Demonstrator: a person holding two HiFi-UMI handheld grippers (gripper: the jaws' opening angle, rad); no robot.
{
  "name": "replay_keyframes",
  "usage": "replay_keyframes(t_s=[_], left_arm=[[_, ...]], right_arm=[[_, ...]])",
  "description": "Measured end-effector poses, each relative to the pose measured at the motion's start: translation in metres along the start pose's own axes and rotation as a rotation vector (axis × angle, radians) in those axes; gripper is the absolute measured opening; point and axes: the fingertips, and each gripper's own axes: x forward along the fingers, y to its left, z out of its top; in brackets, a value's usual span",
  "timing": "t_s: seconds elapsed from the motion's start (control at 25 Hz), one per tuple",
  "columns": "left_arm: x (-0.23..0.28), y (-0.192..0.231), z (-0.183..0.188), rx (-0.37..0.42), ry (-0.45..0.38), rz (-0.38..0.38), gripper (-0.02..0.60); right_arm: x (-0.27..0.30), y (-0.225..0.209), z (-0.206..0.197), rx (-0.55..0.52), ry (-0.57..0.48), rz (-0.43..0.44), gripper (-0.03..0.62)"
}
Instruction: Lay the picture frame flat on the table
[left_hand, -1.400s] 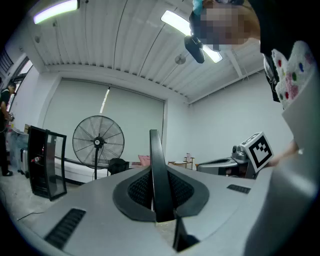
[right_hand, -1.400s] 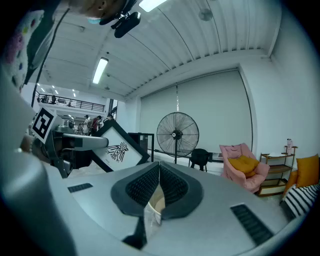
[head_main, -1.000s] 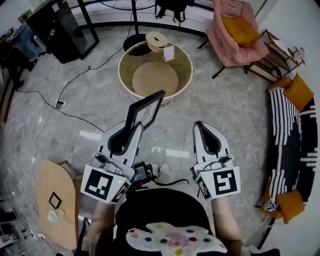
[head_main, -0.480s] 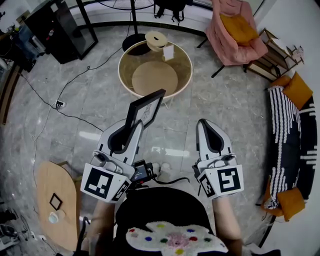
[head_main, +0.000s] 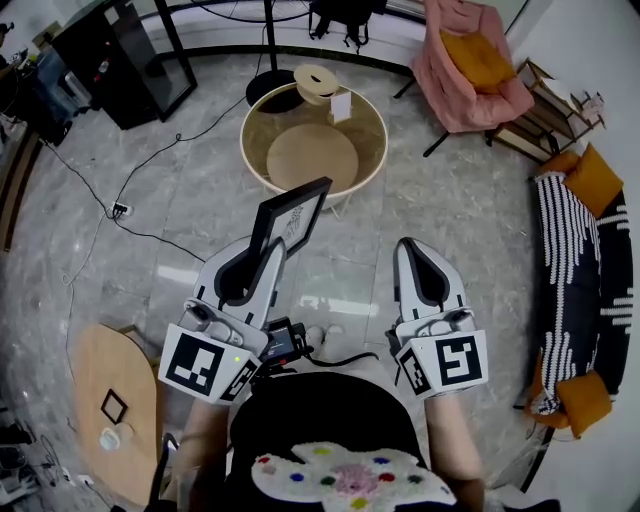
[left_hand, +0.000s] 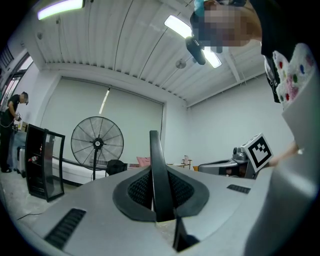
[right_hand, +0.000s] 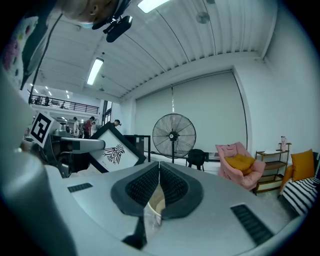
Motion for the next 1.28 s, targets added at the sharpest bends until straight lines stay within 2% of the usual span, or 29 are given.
replay_keyframes(t_s=[0.4,0.64,1.04,1.28], left_arm=[[-0.009,0.002,0.000,-0.005,-0.017,-0.010,0.044],[-0.004,0.004,-0.001,-0.005,-0.031,0.001,0.044],[0.020,0.028,0.001,0.012,-0.032,0.054,0.044],[0.051,0.045,0.003,0.004,-0.032,0.081,0.044]], right_arm=[[-0.004,0.017,-0.002,-0.074,0.015,0.000,0.035],[-0.003,0.014,-0.006,-0.067,0.005,0.006,0.035],[0.039,0.001,0.002,-0.079,-0.016,0.060,0.034],[0.067,-0.023,0.001,-0.069,-0.005,0.078,0.035]])
